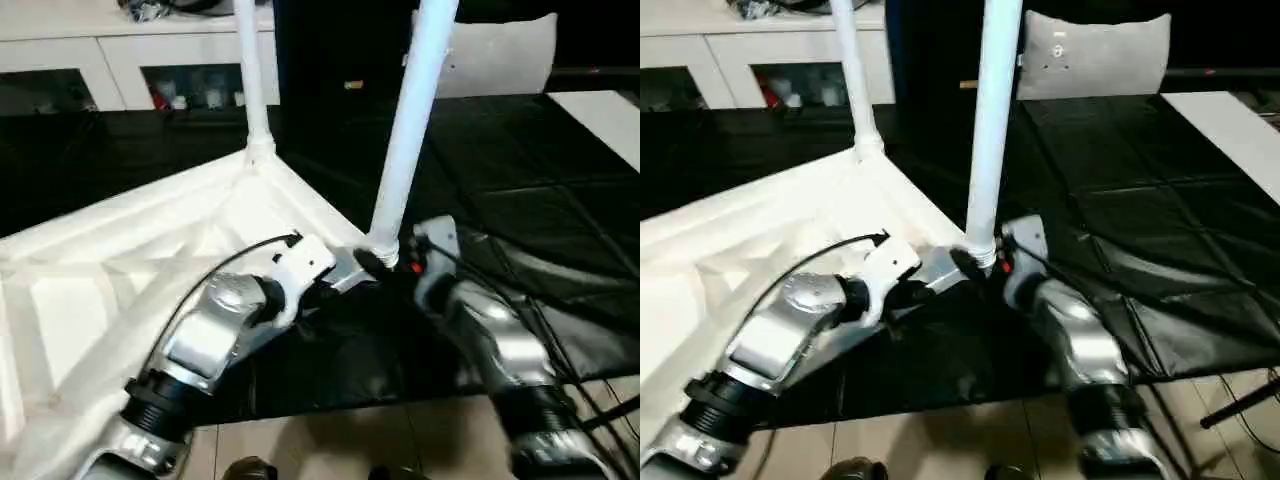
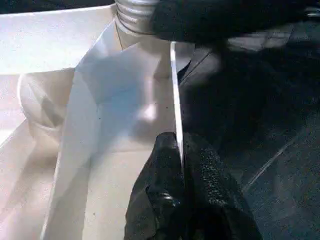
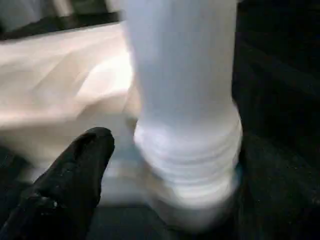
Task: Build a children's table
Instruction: Rotate leg to tighten
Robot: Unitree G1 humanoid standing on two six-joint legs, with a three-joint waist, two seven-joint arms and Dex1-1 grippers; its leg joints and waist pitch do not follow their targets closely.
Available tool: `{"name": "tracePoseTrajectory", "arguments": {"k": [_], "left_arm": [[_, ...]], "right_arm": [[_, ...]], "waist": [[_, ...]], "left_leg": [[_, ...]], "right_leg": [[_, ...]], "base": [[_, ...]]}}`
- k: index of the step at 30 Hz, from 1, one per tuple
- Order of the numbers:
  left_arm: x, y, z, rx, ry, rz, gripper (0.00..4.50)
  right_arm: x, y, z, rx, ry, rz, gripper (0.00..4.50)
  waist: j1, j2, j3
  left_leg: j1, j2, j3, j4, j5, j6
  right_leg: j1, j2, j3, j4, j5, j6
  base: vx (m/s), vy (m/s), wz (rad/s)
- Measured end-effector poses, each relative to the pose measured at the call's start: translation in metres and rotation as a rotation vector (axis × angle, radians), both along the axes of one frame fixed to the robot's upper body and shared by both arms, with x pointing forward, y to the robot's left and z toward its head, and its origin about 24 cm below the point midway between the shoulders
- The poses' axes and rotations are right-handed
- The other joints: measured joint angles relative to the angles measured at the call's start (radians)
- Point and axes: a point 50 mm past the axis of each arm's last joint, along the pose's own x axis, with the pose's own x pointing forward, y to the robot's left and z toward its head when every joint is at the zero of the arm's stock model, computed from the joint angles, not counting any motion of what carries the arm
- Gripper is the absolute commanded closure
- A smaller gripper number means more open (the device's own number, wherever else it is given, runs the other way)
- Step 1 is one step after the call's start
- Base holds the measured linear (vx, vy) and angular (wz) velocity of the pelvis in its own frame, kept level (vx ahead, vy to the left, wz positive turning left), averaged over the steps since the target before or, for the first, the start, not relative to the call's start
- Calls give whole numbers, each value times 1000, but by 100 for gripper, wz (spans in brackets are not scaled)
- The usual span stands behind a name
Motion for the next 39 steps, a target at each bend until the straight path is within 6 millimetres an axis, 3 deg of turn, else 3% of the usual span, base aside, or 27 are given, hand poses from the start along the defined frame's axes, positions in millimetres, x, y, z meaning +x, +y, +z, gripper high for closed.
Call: {"name": "tracePoseTrajectory", "arguments": {"k": [5, 9, 13, 19, 24, 39], "left_arm": [[5, 15, 3, 13, -12, -62, 450], [5, 27, 3, 20, -2, -170, 450], [3, 36, 3, 51, 18, -313, 450], [-4, 33, 4, 101, 49, -521, 450], [-3, 33, 4, 121, 55, -601, 450], [0, 37, 4, 146, 56, -674, 450]], "right_arm": [[-7, -18, 11, -40, -48, 106, 3], [-13, -34, 25, -124, -81, 240, 3], [-19, -32, 26, -162, -91, 377, 3], [-21, -22, 27, -222, -104, 514, 3], [-24, -14, 25, -266, -97, 633, 3], [-27, -10, 16, -216, 4, 738, 123]], "waist": [[1, 1, -1], [12, 2, -1], [18, 2, -1], [37, 1, -2], [41, -1, -3], [45, -7, -9]], "left_leg": [[-6, 1, 4, 1, 5, -1], [-6, 0, 6, 1, 4, 1], [-4, 0, 8, 2, 4, 0], [2, 1, 10, 3, 4, 0], [2, 1, 10, 5, 5, 0], [2, 2, 11, 7, 5, 0]], "right_leg": [[-7, 0, 2, 2, 0, -2], [-7, -2, 3, 2, -1, -2], [-5, -3, 3, 4, -1, -2], [1, -3, 5, 5, -2, 0], [1, -3, 5, 7, -2, -1], [1, -3, 5, 8, -1, -2]], "base": [[0, 0, 0], [0, 0, 0], [0, 0, 0], [0, 0, 0], [0, 0, 0], [0, 0, 0]]}}
